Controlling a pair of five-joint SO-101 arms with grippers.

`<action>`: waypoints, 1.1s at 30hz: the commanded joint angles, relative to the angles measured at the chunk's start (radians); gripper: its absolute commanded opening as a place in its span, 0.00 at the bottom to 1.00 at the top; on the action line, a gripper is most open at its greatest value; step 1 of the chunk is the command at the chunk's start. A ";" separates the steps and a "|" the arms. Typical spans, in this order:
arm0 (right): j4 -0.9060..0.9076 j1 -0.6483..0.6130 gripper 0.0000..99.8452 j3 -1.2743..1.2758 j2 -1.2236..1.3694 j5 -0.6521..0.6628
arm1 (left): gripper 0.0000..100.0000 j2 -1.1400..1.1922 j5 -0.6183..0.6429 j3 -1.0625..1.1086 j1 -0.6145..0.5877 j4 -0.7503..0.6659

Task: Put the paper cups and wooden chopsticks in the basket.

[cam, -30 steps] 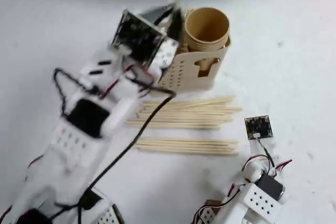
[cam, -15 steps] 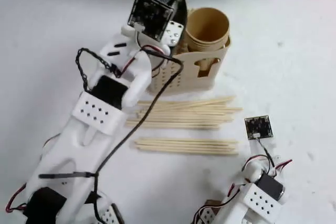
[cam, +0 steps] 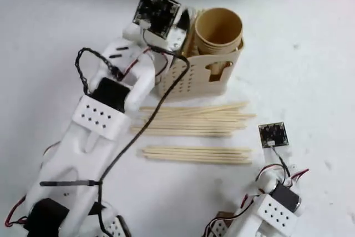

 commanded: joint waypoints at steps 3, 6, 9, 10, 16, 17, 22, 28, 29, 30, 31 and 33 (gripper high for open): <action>-0.016 0.019 0.02 -0.003 -0.005 0.012 | 0.09 -0.176 -0.146 -0.028 0.027 0.423; -0.016 0.019 0.02 -0.003 -0.005 0.012 | 0.09 -0.239 -0.279 -0.023 0.082 0.606; -0.016 0.019 0.02 -0.003 -0.005 0.012 | 0.09 -0.254 -0.345 -0.017 0.134 0.732; -0.016 0.019 0.02 -0.003 -0.005 0.012 | 0.09 -0.248 -0.364 0.003 0.147 0.747; -0.016 0.019 0.02 -0.003 -0.005 0.012 | 0.09 -0.091 -0.508 0.273 0.151 0.526; -0.016 0.019 0.02 -0.003 -0.005 0.012 | 0.09 -0.042 -0.522 0.308 0.151 0.474; -0.016 0.019 0.02 -0.003 -0.005 0.012 | 0.10 0.231 -0.615 0.322 0.151 0.347; -0.016 0.019 0.02 -0.003 -0.005 0.012 | 0.10 0.452 -0.661 0.232 0.151 0.353; -0.016 0.019 0.02 -0.003 -0.005 0.012 | 0.10 0.466 -0.661 0.224 0.151 0.353; -0.016 0.019 0.02 -0.003 -0.005 0.012 | 0.09 0.484 -0.660 0.218 0.151 0.353; -0.016 0.019 0.02 -0.003 -0.005 0.012 | 0.09 0.499 -0.661 0.218 0.151 0.350; -0.016 0.019 0.02 -0.003 -0.005 0.012 | 0.09 0.526 -0.655 0.212 0.151 0.351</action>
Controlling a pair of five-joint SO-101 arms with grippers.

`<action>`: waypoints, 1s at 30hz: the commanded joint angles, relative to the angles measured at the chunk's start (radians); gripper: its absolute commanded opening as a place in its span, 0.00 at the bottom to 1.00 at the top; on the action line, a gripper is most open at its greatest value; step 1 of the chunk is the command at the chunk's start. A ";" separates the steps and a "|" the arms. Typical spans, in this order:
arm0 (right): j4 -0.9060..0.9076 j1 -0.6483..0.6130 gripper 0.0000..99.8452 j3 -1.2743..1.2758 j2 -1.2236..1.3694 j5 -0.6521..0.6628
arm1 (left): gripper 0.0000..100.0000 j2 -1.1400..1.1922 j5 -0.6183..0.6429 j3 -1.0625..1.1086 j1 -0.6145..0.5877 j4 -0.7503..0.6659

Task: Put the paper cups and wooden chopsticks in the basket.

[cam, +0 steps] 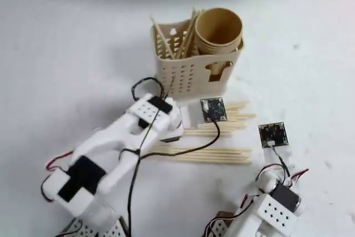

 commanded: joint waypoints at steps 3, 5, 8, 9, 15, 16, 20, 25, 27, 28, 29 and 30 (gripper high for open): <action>-0.016 0.019 0.02 -0.003 -0.005 0.012 | 0.09 0.045 -0.005 -0.046 0.008 -0.012; -0.016 0.019 0.02 -0.003 -0.005 0.012 | 0.08 0.044 -0.008 -0.044 0.008 -0.012; -0.016 0.019 0.02 -0.003 -0.005 0.012 | 0.02 0.044 -0.005 -0.044 0.008 -0.005; -0.016 0.019 0.02 -0.003 -0.005 0.012 | 0.03 0.044 -0.005 -0.044 0.008 -0.002; -0.016 0.019 0.02 -0.003 -0.005 0.012 | 0.02 0.042 -0.014 -0.046 -0.012 0.057; -0.016 0.019 0.02 -0.003 -0.005 0.012 | 0.02 0.041 -0.014 -0.048 -0.024 0.057; -0.016 0.019 0.02 -0.003 -0.005 0.012 | 0.02 0.041 -0.014 -0.123 -0.087 0.141; -0.016 0.019 0.02 -0.003 -0.005 0.012 | 0.02 0.041 -0.117 -0.172 -0.240 0.252; -0.016 0.019 0.02 -0.003 -0.005 0.012 | 0.02 0.041 -0.164 -0.167 -0.320 0.258; -0.016 0.019 0.02 -0.003 -0.005 0.012 | 0.02 0.041 -0.187 -0.166 -0.360 0.259; -0.016 0.019 0.02 -0.003 -0.005 0.012 | 0.02 0.041 -0.216 -0.166 -0.398 0.265; -0.016 0.019 0.02 -0.003 -0.005 0.012 | 0.02 0.041 -0.250 -0.167 -0.426 0.272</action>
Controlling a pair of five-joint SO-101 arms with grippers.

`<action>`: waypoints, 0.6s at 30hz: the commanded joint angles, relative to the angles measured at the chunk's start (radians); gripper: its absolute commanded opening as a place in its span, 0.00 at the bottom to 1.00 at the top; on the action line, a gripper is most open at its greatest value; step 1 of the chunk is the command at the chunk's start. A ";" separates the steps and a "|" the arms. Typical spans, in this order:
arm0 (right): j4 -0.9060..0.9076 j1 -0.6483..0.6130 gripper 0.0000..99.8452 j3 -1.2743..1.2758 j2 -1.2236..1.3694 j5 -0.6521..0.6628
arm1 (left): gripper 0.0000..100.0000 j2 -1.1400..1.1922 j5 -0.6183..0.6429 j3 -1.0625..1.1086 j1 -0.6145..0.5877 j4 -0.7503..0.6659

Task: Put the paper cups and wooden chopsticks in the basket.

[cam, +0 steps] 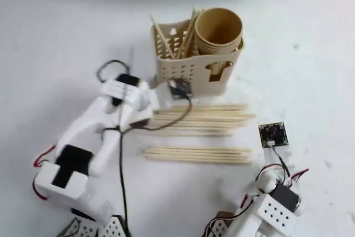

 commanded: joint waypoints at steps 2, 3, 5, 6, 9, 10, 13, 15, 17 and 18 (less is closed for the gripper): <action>-0.016 0.019 0.02 -0.003 -0.005 0.012 | 0.02 -0.021 -0.141 -0.035 -0.162 0.032; -0.016 0.019 0.02 -0.003 -0.005 0.012 | 0.02 -0.042 -0.147 -0.028 -0.162 0.032; -0.016 0.019 0.02 -0.003 -0.005 0.012 | 0.02 -0.114 -0.155 0.020 -0.145 0.029; -0.016 0.019 0.02 -0.003 -0.005 0.012 | 0.02 -0.163 -0.155 0.052 -0.125 0.026; -0.016 0.019 0.02 -0.003 -0.005 0.012 | 0.03 -0.352 -0.155 0.190 -0.031 0.021; -0.016 0.019 0.02 -0.003 -0.005 0.012 | 0.03 -0.418 -0.155 0.235 0.007 0.015; -0.016 0.019 0.02 -0.003 -0.005 0.012 | 0.06 -0.598 -0.147 0.338 0.119 -0.026; -0.016 0.019 0.02 -0.003 -0.005 0.012 | 0.09 -0.645 -0.146 0.364 0.179 -0.035; -0.016 0.019 0.02 -0.003 -0.005 0.012 | 0.10 -0.627 -0.129 0.364 0.225 -0.043; -0.016 0.019 0.02 -0.003 -0.005 0.012 | 0.10 -0.605 -0.112 0.364 0.245 -0.060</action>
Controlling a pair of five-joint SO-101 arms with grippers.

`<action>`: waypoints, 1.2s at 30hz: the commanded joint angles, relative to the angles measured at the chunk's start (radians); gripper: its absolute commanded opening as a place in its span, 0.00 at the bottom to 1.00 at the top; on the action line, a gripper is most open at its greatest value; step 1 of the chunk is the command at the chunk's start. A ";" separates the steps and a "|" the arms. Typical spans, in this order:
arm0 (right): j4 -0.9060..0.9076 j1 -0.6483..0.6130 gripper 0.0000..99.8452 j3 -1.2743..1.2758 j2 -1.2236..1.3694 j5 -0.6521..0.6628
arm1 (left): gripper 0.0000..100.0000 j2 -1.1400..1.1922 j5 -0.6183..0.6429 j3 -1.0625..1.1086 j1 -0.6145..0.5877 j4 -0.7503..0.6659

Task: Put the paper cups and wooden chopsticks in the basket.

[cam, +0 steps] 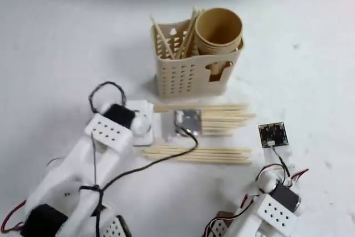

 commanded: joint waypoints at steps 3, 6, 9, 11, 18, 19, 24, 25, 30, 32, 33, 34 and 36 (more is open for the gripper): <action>-0.016 0.019 0.02 -0.003 -0.005 0.012 | 0.10 0.077 0.043 0.005 0.136 -0.117; -0.016 0.019 0.02 -0.003 -0.005 0.012 | 0.10 0.214 0.046 -0.032 0.143 -0.203; -0.016 0.019 0.02 -0.003 -0.005 0.012 | 0.10 0.369 0.046 -0.141 0.136 -0.235; -0.016 0.019 0.02 -0.003 -0.005 0.012 | 0.10 0.467 0.048 -0.221 0.134 -0.235; -0.016 0.019 0.02 -0.003 -0.005 0.012 | 0.10 0.685 0.083 -0.417 0.130 -0.157; -0.016 0.019 0.02 -0.003 -0.005 0.012 | 0.10 0.693 0.086 -0.433 0.127 -0.135; -0.016 0.019 0.02 -0.003 -0.005 0.012 | 0.02 0.702 0.080 -0.442 0.113 -0.071; -0.016 0.019 0.02 -0.003 -0.005 0.012 | 0.03 0.702 0.080 -0.442 0.105 -0.049; -0.016 0.019 0.02 -0.003 -0.005 0.012 | 0.02 0.694 0.077 -0.442 0.030 0.015; -0.016 0.019 0.02 -0.003 -0.005 0.012 | 0.02 0.661 0.074 -0.436 -0.018 0.038; -0.016 0.019 0.02 -0.003 -0.005 0.012 | 0.02 0.633 0.057 -0.422 -0.042 0.046; -0.016 0.019 0.02 -0.003 -0.005 0.012 | 0.02 0.596 0.031 -0.404 -0.067 0.051; -0.016 0.019 0.02 -0.003 -0.005 0.012 | 0.02 0.504 -0.006 -0.338 -0.117 0.049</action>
